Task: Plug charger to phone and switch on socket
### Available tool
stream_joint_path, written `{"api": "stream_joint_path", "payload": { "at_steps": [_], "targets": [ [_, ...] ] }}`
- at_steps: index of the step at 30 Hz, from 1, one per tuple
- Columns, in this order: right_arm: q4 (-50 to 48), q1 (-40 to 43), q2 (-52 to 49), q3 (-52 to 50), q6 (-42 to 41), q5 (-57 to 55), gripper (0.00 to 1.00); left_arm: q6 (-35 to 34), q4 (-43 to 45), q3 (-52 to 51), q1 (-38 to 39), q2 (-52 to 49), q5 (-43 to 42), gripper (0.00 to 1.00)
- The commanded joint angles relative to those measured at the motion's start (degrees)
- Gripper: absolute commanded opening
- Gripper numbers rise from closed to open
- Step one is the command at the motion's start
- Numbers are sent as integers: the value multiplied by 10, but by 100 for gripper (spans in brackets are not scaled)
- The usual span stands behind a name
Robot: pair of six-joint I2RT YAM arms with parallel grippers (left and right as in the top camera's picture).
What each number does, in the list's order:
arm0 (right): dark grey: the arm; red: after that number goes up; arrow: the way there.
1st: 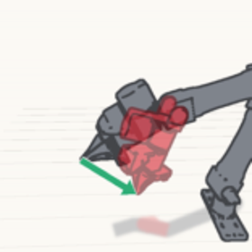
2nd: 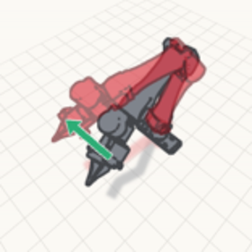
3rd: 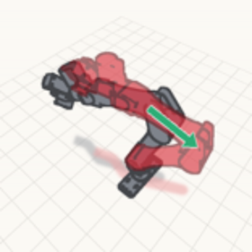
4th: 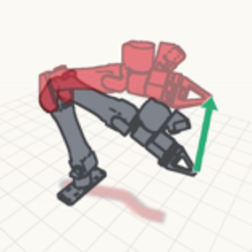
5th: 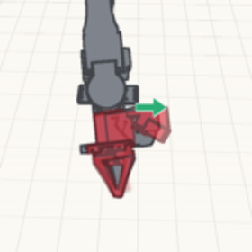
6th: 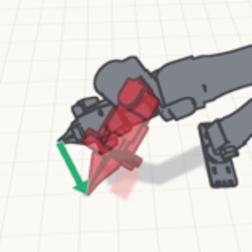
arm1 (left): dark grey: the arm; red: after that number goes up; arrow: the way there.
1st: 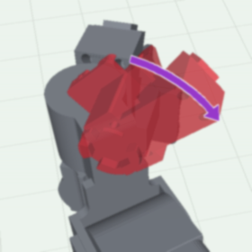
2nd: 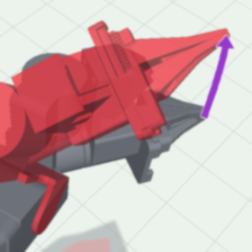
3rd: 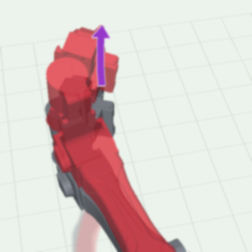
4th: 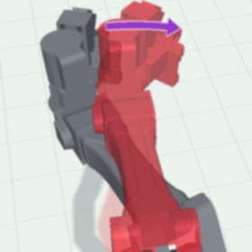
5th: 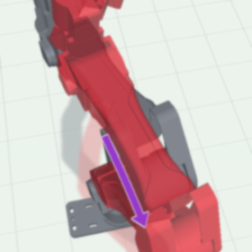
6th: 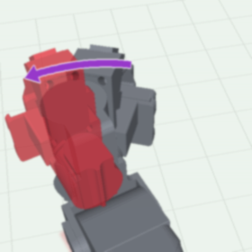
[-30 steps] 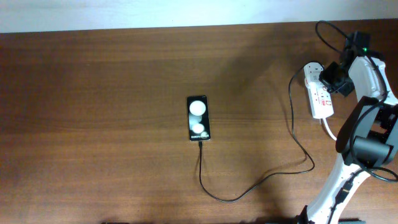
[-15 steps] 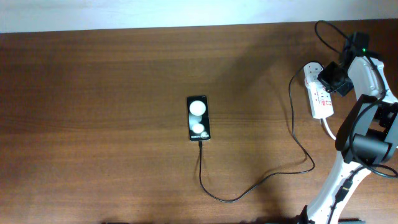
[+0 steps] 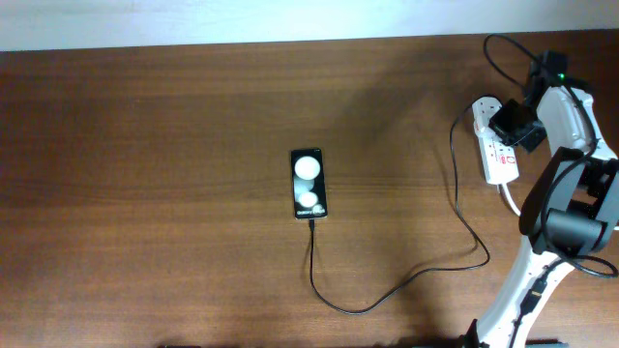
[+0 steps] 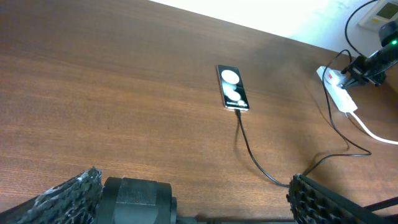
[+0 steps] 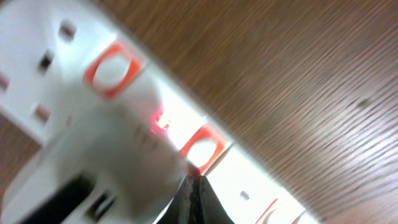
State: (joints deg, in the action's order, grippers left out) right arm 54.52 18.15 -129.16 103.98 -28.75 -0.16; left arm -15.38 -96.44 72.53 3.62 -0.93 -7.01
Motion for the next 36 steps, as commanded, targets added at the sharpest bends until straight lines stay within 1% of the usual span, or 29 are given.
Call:
{"api": "stream_joint_path", "payload": {
  "at_steps": [1, 3, 5, 9, 14, 17, 21, 22, 25, 28, 32, 33, 36],
  "targets": [
    [25, -29, -20, -17, -5, 1, 4, 7, 1, 0, -3, 5, 2, 99],
    [45, -10, -3, -17, -7, -22, 4, 7, 1, 0, -3, 5, 2, 99],
    [67, 18, 38, -17, -7, -21, 4, 7, 1, 0, -3, 5, 2, 99],
    [118, 46, 160, -17, -6, -20, 4, 7, 1, 0, -3, 5, 2, 99],
    [178, 14, 342, -17, -6, -14, 4, 7, 1, 0, -3, 5, 2, 99],
    [202, -13, 447, -17, -6, 17, 4, 7, 1, 0, -3, 5, 3, 99],
    [235, -41, 535, -17, -6, 41, 4, 7, 5, 0, -3, 5, 3, 99],
    [239, -47, 551, -17, -6, 41, 4, 7, 26, -1, -3, 5, 4, 99],
    [251, -67, 608, -17, -6, 45, 4, 7, 128, -15, -3, 5, 4, 99],
    [270, -70, 654, -17, -6, 45, 4, 7, 215, -60, -3, 5, 4, 99],
    [288, -70, 712, -17, -6, 45, 4, 7, 318, -171, -3, 5, 4, 99],
    [293, -70, 724, -17, -6, 45, 4, 7, 356, -215, -3, 5, 5, 99],
    [309, -70, 744, -17, -6, 45, 4, 7, 439, -299, -3, 5, 4, 99]
  ]
}}
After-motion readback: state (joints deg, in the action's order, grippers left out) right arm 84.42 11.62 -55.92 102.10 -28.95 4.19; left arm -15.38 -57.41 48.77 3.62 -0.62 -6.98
